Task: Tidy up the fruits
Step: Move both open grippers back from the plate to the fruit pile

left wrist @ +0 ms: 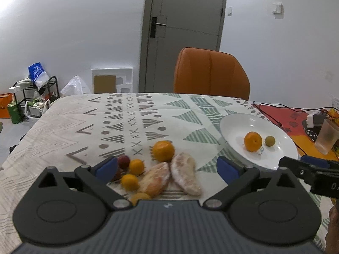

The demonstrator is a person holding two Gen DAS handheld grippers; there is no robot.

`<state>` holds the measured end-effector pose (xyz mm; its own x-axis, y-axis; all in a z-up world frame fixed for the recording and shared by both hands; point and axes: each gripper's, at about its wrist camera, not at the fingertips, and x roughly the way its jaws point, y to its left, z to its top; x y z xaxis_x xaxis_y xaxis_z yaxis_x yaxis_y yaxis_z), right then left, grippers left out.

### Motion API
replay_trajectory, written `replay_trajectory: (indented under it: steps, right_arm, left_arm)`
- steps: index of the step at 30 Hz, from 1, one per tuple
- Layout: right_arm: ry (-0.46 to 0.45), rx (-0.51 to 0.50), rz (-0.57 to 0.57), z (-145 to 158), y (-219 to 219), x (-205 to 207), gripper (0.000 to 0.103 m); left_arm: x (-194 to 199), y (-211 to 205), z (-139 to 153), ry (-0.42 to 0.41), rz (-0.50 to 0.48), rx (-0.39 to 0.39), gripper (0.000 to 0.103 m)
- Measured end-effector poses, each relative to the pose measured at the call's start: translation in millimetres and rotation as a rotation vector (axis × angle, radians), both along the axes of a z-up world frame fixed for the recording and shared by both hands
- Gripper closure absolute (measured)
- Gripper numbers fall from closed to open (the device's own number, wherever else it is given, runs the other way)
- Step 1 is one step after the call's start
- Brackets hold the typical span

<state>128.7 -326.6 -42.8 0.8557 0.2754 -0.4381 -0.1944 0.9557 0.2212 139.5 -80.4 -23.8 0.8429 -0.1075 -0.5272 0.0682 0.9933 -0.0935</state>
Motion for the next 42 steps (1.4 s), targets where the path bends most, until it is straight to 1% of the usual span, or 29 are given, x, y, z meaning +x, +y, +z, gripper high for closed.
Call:
replay_trajectory:
  steps: [1, 4, 6, 7, 10, 13, 17, 21, 26, 28, 31, 33, 35, 38, 39, 40, 41, 42]
  right_arm:
    - [-0.004, -0.001, 0.001, 1, 2, -1, 0.019]
    - [-0.008, -0.001, 0.003, 2, 7, -4, 0.005]
    - [-0.019, -0.007, 0.022, 3, 10, -6, 0.0]
    - [-0.027, -0.012, 0.029, 4, 13, -8, 0.0]
    - [-0.031, -0.018, 0.04, 5, 20, -9, 0.0]
    - [-0.027, -0.009, 0.049, 5, 24, -9, 0.0]
    - [-0.02, 0.002, 0.057, 4, 32, -9, 0.0]
    - [-0.004, 0.016, 0.098, 2, 41, -9, 0.0]
    - [0.009, -0.001, 0.13, 1, 55, -10, 0.0]
    - [0.011, -0.009, 0.134, 0, 60, -9, 0.0]
    - [0.027, -0.011, 0.147, -2, 66, -6, 0.0]
    - [0.022, -0.015, 0.149, -3, 70, -6, 0.0]
    - [0.023, -0.025, 0.159, -4, 74, -5, 0.0]
    - [0.036, -0.033, 0.165, -7, 79, -1, 0.001]
    - [0.043, -0.034, 0.166, -8, 79, 1, 0.003]
    - [0.052, -0.035, 0.169, -10, 81, 3, 0.007]
    - [0.059, -0.034, 0.171, -11, 82, 5, 0.009]
    - [0.066, -0.033, 0.175, -12, 84, 6, 0.015]
  left_arm:
    - [-2, 3, -1, 0.003, 0.003, -0.001, 0.004]
    - [-5, 11, -3, 0.014, 0.01, -0.016, 0.003]
    - [-7, 16, -4, 0.023, 0.007, -0.031, 0.003]
    - [-8, 18, -4, 0.026, 0.011, -0.037, 0.0]
    - [-13, 26, -6, 0.029, 0.016, -0.049, 0.0]
    - [-16, 30, -7, 0.031, 0.017, -0.046, 0.0]
    - [-19, 39, -8, 0.04, 0.023, -0.072, 0.0]
    - [-21, 47, -11, 0.048, 0.024, -0.082, 0.0]
    - [-23, 52, -12, 0.042, 0.017, -0.086, 0.0]
    - [-22, 55, -14, 0.039, 0.03, -0.081, 0.0]
    - [-21, 61, -18, 0.042, 0.034, -0.095, 0.002]
    - [-20, 65, -20, 0.041, 0.043, -0.097, 0.002]
    - [-19, 66, -22, 0.036, 0.045, -0.095, 0.006]
    - [-17, 69, -26, 0.037, 0.048, -0.102, 0.015]
    - [-16, 70, -27, 0.038, 0.049, -0.103, 0.019]
    - [-15, 71, -28, 0.04, 0.048, -0.102, 0.026]
    - [-13, 71, -29, 0.043, 0.047, -0.103, 0.028]
    - [-12, 72, -30, 0.047, 0.046, -0.106, 0.032]
